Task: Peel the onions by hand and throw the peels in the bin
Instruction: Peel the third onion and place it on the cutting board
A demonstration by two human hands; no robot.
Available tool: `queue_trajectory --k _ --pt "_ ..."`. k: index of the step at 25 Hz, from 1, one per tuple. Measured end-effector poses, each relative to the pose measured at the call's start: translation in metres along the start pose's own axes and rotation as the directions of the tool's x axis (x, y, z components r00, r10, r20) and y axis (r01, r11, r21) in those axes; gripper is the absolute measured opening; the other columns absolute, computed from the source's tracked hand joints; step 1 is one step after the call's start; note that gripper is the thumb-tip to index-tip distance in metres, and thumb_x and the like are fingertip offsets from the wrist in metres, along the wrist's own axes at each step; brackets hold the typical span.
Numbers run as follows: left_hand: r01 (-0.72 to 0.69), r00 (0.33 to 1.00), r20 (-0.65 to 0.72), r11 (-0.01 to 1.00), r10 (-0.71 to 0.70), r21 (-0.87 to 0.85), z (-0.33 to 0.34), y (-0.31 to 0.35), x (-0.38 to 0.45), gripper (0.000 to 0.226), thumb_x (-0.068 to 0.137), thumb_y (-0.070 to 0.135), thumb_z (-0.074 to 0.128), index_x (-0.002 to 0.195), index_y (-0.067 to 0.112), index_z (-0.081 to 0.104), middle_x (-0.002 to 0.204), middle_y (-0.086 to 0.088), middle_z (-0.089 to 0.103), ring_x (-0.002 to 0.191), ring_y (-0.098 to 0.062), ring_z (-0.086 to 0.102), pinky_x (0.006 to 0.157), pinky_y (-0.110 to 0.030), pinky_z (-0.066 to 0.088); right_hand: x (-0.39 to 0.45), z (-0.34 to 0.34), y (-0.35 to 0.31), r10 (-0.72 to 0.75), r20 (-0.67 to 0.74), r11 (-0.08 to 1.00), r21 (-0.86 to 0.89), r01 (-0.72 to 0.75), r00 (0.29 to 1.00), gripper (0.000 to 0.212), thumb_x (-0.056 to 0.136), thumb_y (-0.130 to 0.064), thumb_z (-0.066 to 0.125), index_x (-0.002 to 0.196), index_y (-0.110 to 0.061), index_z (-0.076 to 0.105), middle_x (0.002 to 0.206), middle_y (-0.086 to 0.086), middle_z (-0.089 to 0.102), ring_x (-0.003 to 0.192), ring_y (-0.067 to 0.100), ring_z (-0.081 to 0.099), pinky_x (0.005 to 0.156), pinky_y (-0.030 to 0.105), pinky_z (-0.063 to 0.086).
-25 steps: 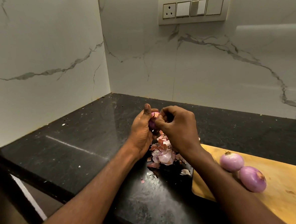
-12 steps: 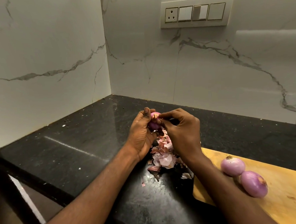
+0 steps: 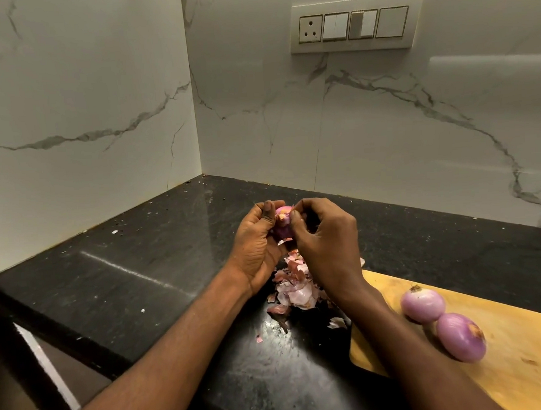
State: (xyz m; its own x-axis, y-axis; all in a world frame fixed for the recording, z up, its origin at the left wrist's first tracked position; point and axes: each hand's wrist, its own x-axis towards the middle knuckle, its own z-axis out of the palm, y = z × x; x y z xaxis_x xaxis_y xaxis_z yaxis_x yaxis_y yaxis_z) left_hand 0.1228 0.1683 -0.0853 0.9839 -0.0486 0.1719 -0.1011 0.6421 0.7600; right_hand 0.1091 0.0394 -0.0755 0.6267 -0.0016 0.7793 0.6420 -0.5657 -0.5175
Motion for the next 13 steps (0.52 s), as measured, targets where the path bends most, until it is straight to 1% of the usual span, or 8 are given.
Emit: queue_trajectory --k 2,5,7,8,9,10,12,13 --pt "0.005 1.0 -0.003 1.0 -0.005 -0.009 -0.0014 0.0006 0.0006 0.021 0.109 0.017 0.045 0.113 0.006 0.062 0.109 -0.018 0.066 0.094 -0.024 0.071 0.071 -0.042 0.063 -0.0004 0.0009 -0.0003 0.063 0.008 0.996 0.07 -0.064 0.998 0.004 0.095 -0.015 0.072 0.098 -0.015 0.073 0.088 -0.004 0.07 0.079 0.009 0.066 0.072 0.035 0.059" --pt "0.023 1.0 -0.004 0.999 -0.023 -0.03 -0.0014 0.0012 0.0005 0.022 0.11 0.015 0.043 0.113 0.006 0.062 0.111 -0.02 0.067 0.096 -0.028 0.072 0.073 -0.047 0.064 0.0 0.0009 0.0017 0.153 0.03 0.974 0.165 -0.156 0.988 0.004 0.097 -0.018 0.071 0.1 -0.018 0.074 0.087 -0.006 0.072 0.08 0.009 0.069 0.074 0.033 0.061" --pt "0.03 0.999 -0.01 0.998 -0.03 -0.049 -0.0023 0.0002 0.002 0.022 0.111 0.016 0.043 0.114 0.006 0.062 0.115 -0.022 0.065 0.102 -0.032 0.069 0.083 -0.056 0.063 0.0001 0.0022 0.0025 0.214 0.059 0.946 0.236 -0.222 0.975 0.005 0.098 -0.02 0.069 0.099 -0.02 0.074 0.086 -0.008 0.073 0.081 0.01 0.071 0.075 0.035 0.063" --pt "0.029 0.999 -0.018 0.998 -0.03 -0.05 -0.0033 -0.0005 0.0031 0.022 0.11 0.017 0.043 0.115 0.006 0.062 0.118 -0.023 0.064 0.105 -0.033 0.068 0.089 -0.059 0.06 0.0002 0.0024 0.0019 0.244 0.075 0.927 0.274 -0.255 0.967 0.006 0.099 -0.019 0.069 0.098 -0.023 0.074 0.086 -0.008 0.074 0.082 0.011 0.072 0.076 0.036 0.064" --pt "0.028 0.999 -0.023 0.998 -0.029 -0.049 -0.0037 -0.0004 0.0033 0.022 0.11 0.018 0.044 0.116 0.007 0.062 0.121 -0.024 0.063 0.106 -0.034 0.066 0.092 -0.059 0.058 0.0007 0.0021 0.0005 0.28 0.084 0.901 0.321 -0.292 0.956 0.009 0.099 -0.018 0.068 0.095 -0.025 0.074 0.086 -0.006 0.074 0.084 0.013 0.073 0.078 0.037 0.064" --pt "0.027 0.999 -0.031 0.998 -0.029 -0.052 -0.0042 0.0 0.0037 0.022 0.109 0.018 0.044 0.117 0.007 0.061 0.124 -0.025 0.062 0.105 -0.034 0.066 0.09 -0.056 0.06 0.0018 0.0011 -0.0002 0.328 0.092 0.857 0.389 -0.337 0.94 0.012 0.1 -0.017 0.067 0.093 -0.025 0.073 0.088 -0.003 0.075 0.085 0.015 0.074 0.079 0.037 0.064" --pt "0.033 0.998 -0.045 0.997 -0.037 -0.075 -0.0037 0.0018 0.0023 0.022 0.108 0.021 0.045 0.118 0.009 0.06 0.128 -0.028 0.061 0.099 -0.033 0.067 0.075 -0.046 0.064 0.0058 -0.0045 -0.0029 0.438 0.139 0.699 0.569 -0.433 0.888 0.012 0.101 -0.014 0.064 0.094 -0.017 0.074 0.092 0.006 0.077 0.087 0.02 0.075 0.079 0.034 0.064" --pt "0.036 0.998 -0.048 0.996 -0.04 -0.078 -0.0032 0.0023 0.0015 0.023 0.109 0.024 0.044 0.119 0.009 0.059 0.129 -0.028 0.061 0.097 -0.033 0.068 0.07 -0.042 0.063 0.0075 -0.0072 -0.0042 0.471 0.166 0.631 0.623 -0.462 0.866 0.012 0.101 -0.012 0.063 0.096 -0.012 0.074 0.093 0.01 0.076 0.086 0.021 0.074 0.078 0.031 0.064"
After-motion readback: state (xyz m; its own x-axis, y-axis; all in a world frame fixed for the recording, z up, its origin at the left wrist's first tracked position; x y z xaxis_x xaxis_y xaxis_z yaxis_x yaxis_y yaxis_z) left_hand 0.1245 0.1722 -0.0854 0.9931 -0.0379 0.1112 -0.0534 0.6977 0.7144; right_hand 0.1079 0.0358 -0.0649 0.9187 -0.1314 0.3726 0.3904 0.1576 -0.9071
